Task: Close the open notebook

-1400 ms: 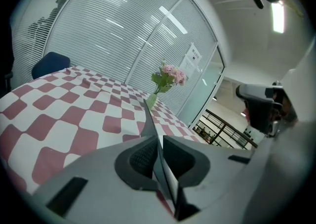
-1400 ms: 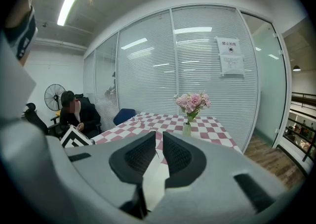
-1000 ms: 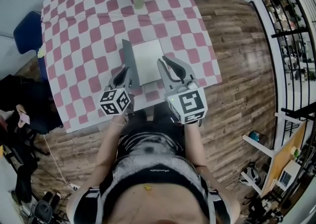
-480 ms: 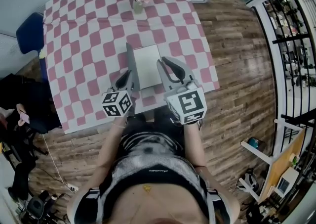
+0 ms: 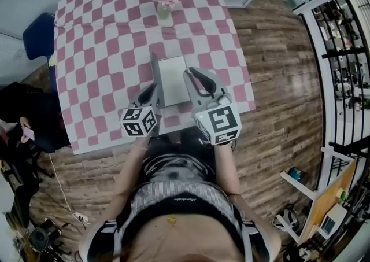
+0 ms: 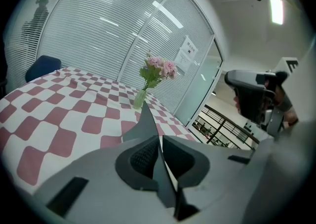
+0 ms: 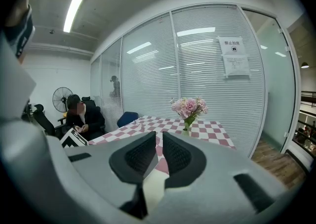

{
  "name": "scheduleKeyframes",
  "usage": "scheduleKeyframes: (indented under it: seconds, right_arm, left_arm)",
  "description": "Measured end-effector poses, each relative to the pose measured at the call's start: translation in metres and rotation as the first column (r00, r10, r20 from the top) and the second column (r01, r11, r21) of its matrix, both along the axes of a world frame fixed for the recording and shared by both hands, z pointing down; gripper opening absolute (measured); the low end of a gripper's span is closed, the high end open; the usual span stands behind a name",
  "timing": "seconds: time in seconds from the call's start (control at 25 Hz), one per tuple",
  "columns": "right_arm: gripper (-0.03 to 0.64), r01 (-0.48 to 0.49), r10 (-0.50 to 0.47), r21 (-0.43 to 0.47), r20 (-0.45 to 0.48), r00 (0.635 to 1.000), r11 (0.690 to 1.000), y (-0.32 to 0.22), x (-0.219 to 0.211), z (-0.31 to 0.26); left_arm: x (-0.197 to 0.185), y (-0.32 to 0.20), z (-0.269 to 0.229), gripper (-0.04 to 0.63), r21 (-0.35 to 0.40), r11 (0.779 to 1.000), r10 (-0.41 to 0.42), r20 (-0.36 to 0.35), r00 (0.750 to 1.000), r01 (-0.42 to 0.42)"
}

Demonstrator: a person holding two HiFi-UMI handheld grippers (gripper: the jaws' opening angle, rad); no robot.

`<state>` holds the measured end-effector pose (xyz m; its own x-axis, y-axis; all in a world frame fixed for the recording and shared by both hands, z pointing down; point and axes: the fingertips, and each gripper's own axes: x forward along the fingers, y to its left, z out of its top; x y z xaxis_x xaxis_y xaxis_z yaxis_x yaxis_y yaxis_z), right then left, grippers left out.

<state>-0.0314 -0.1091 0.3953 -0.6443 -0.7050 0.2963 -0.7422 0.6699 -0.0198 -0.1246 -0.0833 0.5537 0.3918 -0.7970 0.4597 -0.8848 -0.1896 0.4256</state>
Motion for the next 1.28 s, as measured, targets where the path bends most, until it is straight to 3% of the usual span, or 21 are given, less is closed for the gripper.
scheduleKeyframes:
  seconds: [1.28]
  right_arm:
    - [0.041,0.093,-0.092,-0.026,0.014,0.996,0.995,-0.033,0.037,0.01]
  left_arm:
    - [0.06,-0.021,0.027,0.028,-0.076,0.997,0.017,0.02,1.0,-0.015]
